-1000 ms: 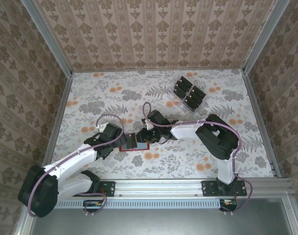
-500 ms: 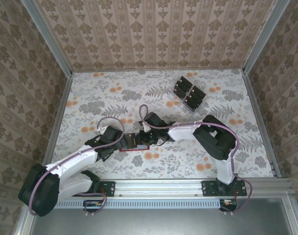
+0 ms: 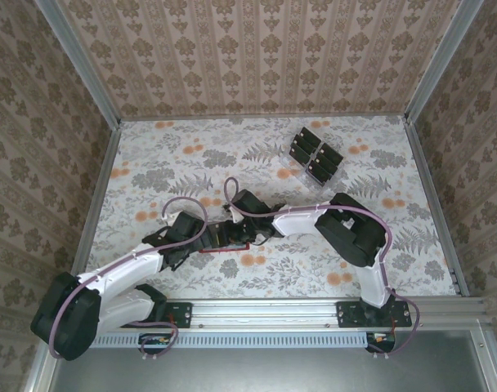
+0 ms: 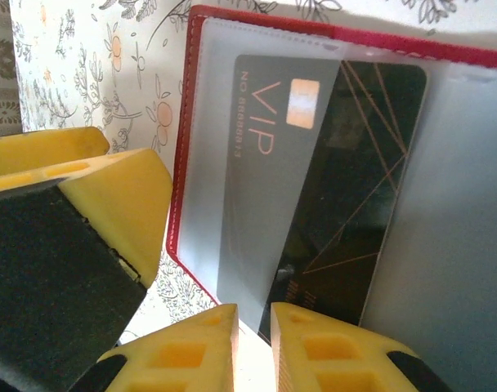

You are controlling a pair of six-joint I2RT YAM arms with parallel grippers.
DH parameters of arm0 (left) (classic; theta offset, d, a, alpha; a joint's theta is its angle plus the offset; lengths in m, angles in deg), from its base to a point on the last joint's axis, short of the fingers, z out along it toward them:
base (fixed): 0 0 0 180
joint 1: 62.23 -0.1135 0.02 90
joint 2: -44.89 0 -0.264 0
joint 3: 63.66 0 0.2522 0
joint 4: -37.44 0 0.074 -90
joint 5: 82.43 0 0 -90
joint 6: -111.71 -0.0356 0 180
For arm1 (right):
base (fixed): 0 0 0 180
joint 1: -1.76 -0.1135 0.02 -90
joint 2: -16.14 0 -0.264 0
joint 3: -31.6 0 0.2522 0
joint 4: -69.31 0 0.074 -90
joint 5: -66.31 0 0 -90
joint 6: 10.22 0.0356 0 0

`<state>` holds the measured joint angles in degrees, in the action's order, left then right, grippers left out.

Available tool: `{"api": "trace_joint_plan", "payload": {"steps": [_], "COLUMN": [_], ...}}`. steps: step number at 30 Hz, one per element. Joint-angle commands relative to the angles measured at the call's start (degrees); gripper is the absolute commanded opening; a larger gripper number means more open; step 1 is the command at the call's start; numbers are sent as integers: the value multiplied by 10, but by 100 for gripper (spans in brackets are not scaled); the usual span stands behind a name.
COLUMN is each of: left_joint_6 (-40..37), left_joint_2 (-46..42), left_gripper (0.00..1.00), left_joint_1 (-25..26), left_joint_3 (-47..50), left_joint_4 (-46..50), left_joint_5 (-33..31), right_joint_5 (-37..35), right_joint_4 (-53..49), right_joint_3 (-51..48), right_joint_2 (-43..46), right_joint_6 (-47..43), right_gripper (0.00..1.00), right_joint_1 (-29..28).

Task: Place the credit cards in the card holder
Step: Insert the credit card into the card slot.

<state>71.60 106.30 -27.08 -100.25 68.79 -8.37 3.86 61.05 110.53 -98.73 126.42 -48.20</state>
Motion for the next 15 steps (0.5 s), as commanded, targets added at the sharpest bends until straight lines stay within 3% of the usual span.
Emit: {"api": "trace_joint_plan", "payload": {"steps": [1, 8, 15], "left_joint_6": [10, 8, 7], "left_joint_2": [-1, -1, 1], "left_gripper": [100, 100, 100], "left_joint_1": [0, 1, 2], "left_joint_3": [7, 8, 8], "left_joint_4": [-3, -5, -9], "left_joint_5": [6, 7, 9], "right_joint_5": [-17, -89, -103], "right_joint_4": [-32, -92, -98], "right_joint_3": [14, -1, -4], "right_joint_2": [19, 69, 55], "right_joint_6": [-7, -26, -17], "right_gripper": [20, 30, 30], "right_joint_1": [-2, 4, 8]}}
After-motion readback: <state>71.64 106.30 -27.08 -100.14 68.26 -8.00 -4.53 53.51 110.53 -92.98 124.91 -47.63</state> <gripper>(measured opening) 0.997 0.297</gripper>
